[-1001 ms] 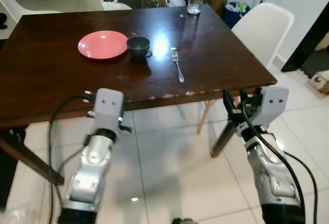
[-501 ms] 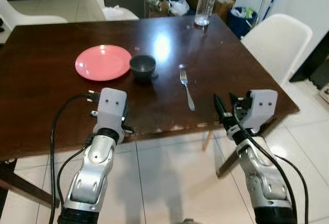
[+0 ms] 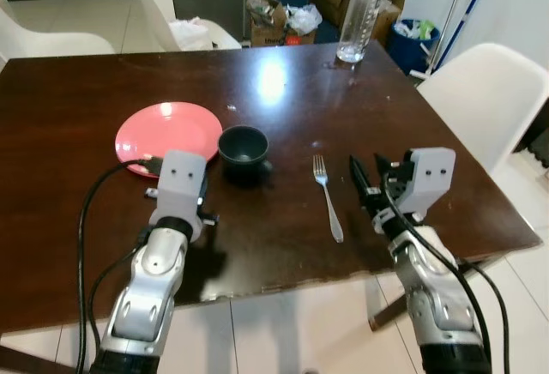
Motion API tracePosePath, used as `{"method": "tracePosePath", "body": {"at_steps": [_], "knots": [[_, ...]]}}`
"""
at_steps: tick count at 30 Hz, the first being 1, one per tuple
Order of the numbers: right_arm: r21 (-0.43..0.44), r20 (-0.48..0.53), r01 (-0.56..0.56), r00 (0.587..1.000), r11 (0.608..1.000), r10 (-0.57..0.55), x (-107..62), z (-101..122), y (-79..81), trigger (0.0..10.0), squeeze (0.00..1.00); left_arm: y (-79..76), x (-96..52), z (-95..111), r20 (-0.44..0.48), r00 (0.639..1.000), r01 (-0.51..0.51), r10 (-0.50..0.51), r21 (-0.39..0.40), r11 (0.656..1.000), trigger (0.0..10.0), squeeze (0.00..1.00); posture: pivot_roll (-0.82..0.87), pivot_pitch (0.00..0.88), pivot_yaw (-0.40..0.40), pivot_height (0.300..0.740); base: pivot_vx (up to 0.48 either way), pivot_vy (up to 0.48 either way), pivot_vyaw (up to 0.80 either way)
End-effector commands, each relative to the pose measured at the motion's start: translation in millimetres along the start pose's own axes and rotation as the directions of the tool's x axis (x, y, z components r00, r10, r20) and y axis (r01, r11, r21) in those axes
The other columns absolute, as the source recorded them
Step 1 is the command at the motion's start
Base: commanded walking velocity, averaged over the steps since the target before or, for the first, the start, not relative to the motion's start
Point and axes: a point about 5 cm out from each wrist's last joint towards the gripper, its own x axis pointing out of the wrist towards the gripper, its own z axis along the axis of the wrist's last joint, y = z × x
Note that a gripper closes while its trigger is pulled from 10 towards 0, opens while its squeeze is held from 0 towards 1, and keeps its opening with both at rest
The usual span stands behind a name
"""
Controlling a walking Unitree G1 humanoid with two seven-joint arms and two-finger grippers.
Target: Setting the table
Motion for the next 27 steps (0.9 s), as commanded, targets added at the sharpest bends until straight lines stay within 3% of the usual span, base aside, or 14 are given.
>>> {"method": "tracePosePath", "body": {"at_steps": [1, 8, 10, 11, 12, 15, 17, 22, 27], "knots": [[0.021, -0.027, 0.002, 1.0, 1.0, -0.002, -3.8, -4.4, -1.5, 10.0, 0.0, -2.2, -3.1, -2.6, -0.017, 0.999, 0.043, -0.043, 0.001, 0.999, 10.0, 0.0, -0.01, 0.049, 0.036, 0.74, 0.0, 0.0, 0.0], [0.019, -0.108, -0.005, 0.994, 1.0, 0.007, -9.3, -15.1, -0.9, 10.0, 0.0, -3.1, -12.0, 3.2, -0.002, 0.974, 0.228, -0.228, 0.027, 0.973, 10.0, 0.0, -0.01, 0.048, 0.036, 0.74, 0.0, 0.0, 0.0], [0.032, -0.166, -0.048, 0.985, 0.998, 0.053, -12.4, -24.0, 5.0, 10.0, 0.0, -2.4, -24.8, 15.1, 0.027, 0.906, 0.418, -0.421, 0.085, 0.904, 10.0, 0.0, -0.01, 0.05, 0.037, 0.74, 0.0, 0.0, 0.0], [0.032, -0.166, -0.048, 0.985, 0.998, 0.053, -12.4, -24.0, 5.0, 10.0, 0.0, -2.4, -24.8, 15.1, 0.027, 0.906, 0.418, -0.421, 0.085, 0.904, 10.0, 0.0, -0.01, 0.05, 0.037, 0.74, 0.0, 0.0, 0.0], [0.079, -0.223, -0.095, 0.969, 0.992, 0.11, -15.4, -32.6, 14.6, 10.0, 0.0, 1.1, -36.5, 29.3, 0.042, 0.825, 0.555, -0.564, 0.128, 0.822, 10.0, 0.0, -0.01, 0.052, 0.036, 0.74, 0.0, 0.0, 0.0], [0.117, -0.298, -0.12, 0.943, 0.986, 0.15, -20.4, -44.4, 23.4, 10.0, 0.0, 5.0, -43.4, 41.5, 0.056, 0.769, 0.624, -0.637, 0.153, 0.766, 10.0, 0.0, -0.01, 0.052, 0.035, 0.74, 0.0, 0.0, 0.0], [0.099, -0.334, -0.101, 0.934, 0.99, 0.129, -23.4, -52.6, 24.6, 10.0, 0.0, 6.3, -44.6, 47.4, 0.067, 0.755, 0.636, -0.652, 0.166, 0.754, 10.0, 0.0, 0.0, 0.056, 0.033, 0.74, 0.0, 0.0, 0.0], [0.034, -0.427, -0.038, 0.903, 0.999, 0.049, -29.4, -71.7, 23.2, 10.0, 0.0, 2.2, -42.0, 56.8, 0.107, 0.759, 0.624, -0.642, 0.159, 0.765, 10.0, 0.0, 0.01, 0.056, 0.033, 0.74, 0.0, 0.0, 0.0], [0.011, -0.451, -0.007, 0.892, 1.0, 0.011, -25.1, -72.6, 20.4, 10.0, 0.0, -1.2, -42.2, 56.4, 0.105, 0.749, 0.637, -0.655, 0.158, 0.754, 10.0, 0.0, 0.0, 0.065, 0.024, 0.74, 0.0, 0.0, 0.0]]}}
